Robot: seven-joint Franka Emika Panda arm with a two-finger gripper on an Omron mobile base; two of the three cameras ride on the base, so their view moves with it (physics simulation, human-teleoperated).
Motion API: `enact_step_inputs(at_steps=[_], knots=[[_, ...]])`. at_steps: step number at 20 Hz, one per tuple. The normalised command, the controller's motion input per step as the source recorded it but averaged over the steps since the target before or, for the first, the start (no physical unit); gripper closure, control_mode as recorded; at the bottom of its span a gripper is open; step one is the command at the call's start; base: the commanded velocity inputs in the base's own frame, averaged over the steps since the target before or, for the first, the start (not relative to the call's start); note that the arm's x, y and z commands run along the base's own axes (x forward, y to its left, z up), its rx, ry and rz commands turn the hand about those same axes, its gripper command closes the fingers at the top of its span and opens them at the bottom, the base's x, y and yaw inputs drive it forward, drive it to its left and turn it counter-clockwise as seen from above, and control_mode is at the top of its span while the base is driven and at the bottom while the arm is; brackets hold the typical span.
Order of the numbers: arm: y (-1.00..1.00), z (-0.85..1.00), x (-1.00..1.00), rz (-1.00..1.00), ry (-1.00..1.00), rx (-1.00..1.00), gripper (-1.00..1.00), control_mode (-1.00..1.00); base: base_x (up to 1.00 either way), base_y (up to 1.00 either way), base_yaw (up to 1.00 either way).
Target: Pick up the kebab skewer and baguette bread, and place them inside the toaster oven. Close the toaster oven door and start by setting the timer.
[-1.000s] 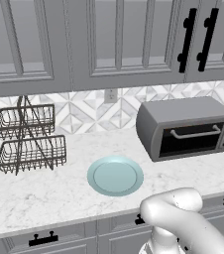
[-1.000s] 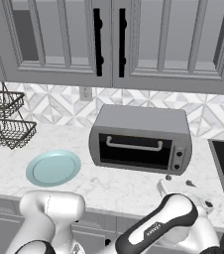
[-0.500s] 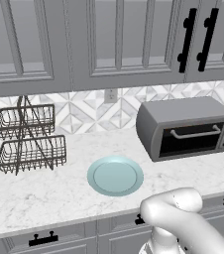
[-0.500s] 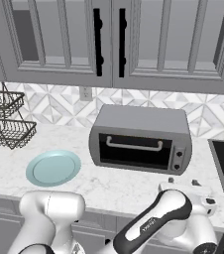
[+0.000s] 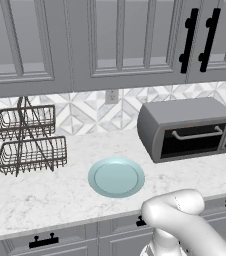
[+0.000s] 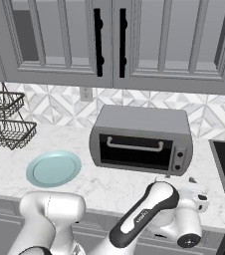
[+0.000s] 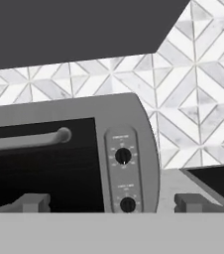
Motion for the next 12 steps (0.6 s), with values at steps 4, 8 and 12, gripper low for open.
enact_step_inputs(at_steps=[4,8,12], knots=[[0.0,-0.13,0.54,0.24,0.0,0.0,-1.0,-1.0,0.0,0.0,0.0],[0.0,-0.02,0.28,0.19,0.05,0.0,-1.0,-1.0,0.0,0.0,0.0],[-0.15,0.0,-0.21,0.0,0.02,0.0,-1.0,-1.0,0.0,0.0,0.0]])
